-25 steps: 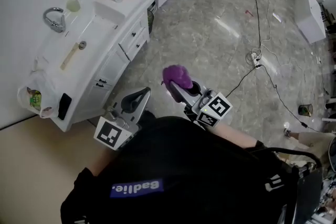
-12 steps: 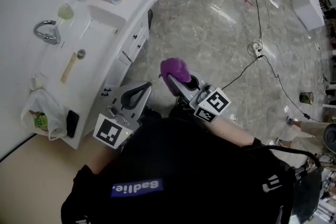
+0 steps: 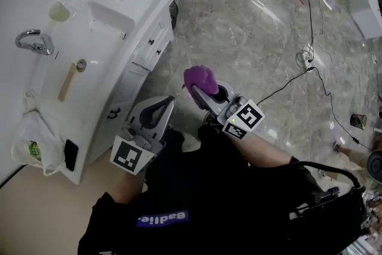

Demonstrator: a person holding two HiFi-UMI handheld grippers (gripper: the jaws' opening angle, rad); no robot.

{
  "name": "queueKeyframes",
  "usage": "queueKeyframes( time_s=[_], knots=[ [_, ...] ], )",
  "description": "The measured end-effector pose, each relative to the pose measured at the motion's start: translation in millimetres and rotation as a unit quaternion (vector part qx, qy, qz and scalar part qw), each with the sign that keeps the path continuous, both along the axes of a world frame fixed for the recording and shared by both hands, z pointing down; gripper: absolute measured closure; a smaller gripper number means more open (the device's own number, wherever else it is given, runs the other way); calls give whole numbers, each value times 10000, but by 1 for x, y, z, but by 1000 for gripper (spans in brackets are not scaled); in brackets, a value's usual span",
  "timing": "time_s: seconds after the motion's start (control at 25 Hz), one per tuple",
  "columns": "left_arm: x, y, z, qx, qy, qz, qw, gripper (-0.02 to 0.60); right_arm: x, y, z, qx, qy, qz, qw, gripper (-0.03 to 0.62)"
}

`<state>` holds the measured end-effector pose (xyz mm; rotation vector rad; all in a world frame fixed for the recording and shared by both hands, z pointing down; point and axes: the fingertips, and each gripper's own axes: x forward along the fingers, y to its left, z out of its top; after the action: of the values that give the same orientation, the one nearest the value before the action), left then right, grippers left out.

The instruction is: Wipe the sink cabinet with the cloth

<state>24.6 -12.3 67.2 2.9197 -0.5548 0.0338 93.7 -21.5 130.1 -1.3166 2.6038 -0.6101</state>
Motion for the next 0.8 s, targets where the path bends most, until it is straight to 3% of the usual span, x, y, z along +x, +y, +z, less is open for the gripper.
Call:
queueKeyframes(
  time_s=[0.16,0.36,0.52,0.8],
  knots=[
    [15,-30,61,-125,-1,-83,9999,581,12,-37,72,99,-8,22,9999,539],
    [40,-52,136,51,-80,125,9999,581,32,-74,161,196,56,127,9997,539],
    [42,-72,212,75,-180,89,9998,581,31,-115,240,335,297,52,9990,539],
    [46,-93,330,276,-272,181,9991,581,31,-168,343,630,244,34,9977,539]
  ],
)
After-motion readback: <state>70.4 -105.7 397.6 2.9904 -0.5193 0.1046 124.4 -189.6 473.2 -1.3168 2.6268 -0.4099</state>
